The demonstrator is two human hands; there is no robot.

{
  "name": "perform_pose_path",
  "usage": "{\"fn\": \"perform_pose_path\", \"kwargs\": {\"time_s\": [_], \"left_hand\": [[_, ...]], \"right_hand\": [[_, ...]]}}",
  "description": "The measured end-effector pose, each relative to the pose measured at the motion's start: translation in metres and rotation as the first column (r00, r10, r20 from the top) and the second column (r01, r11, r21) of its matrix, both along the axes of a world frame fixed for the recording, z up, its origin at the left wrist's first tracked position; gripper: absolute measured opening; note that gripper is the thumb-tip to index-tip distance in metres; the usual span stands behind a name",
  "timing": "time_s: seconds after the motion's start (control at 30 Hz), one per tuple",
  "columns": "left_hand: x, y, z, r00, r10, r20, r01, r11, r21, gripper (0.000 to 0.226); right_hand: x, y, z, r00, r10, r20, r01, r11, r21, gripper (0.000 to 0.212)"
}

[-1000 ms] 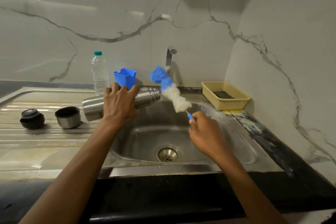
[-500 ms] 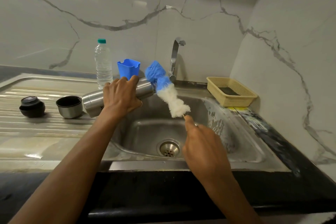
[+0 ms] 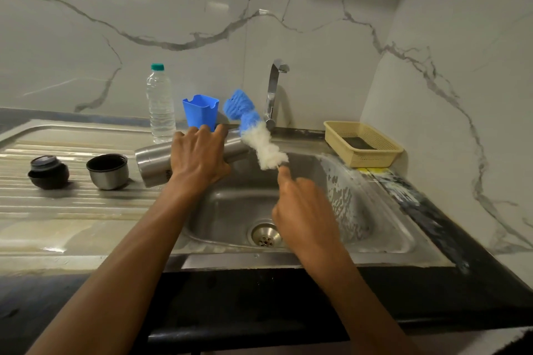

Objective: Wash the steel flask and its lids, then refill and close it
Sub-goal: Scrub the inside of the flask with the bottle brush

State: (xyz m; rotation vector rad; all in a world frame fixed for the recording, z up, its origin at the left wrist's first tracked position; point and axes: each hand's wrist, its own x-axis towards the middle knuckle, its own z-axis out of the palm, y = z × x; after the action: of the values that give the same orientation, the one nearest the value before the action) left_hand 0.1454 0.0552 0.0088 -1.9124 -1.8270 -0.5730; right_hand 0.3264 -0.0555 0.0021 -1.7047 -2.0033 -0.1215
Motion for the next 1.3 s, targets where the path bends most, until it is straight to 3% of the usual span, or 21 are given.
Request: {"fn": "perform_pose_path", "kwargs": {"time_s": [0.37,0.67,0.87,1.03,1.3], "left_hand": [[-0.023,0.007,-0.007,0.993,0.072,0.093,-0.064,0.995,-0.082,0.045],[-0.011,0.002,-0.001,0.992,0.033,0.126,-0.026,0.998,-0.055,0.047],[-0.021,0.000,0.006,0.969,0.077,0.235,-0.063,0.996,-0.068,0.050],[-0.008,-0.002,0.001,0.984,-0.011,0.176,0.025,0.997,-0.079,0.047],[-0.016,-0.003,0.003,0.964,0.020,0.266,0.003,0.997,-0.082,0.060]], "right_hand": [[0.035,-0.036,-0.006,1.000,0.018,-0.022,-0.020,0.994,-0.105,0.053],[0.035,-0.027,0.000,0.996,0.007,-0.086,-0.010,1.000,-0.028,0.036],[0.043,-0.041,-0.009,0.993,0.040,-0.112,-0.045,0.998,-0.034,0.038],[0.024,-0.011,-0.006,0.994,0.042,-0.106,-0.046,0.998,-0.037,0.031],[0.040,-0.025,-0.007,0.997,0.030,-0.076,-0.036,0.996,-0.079,0.034]]}}
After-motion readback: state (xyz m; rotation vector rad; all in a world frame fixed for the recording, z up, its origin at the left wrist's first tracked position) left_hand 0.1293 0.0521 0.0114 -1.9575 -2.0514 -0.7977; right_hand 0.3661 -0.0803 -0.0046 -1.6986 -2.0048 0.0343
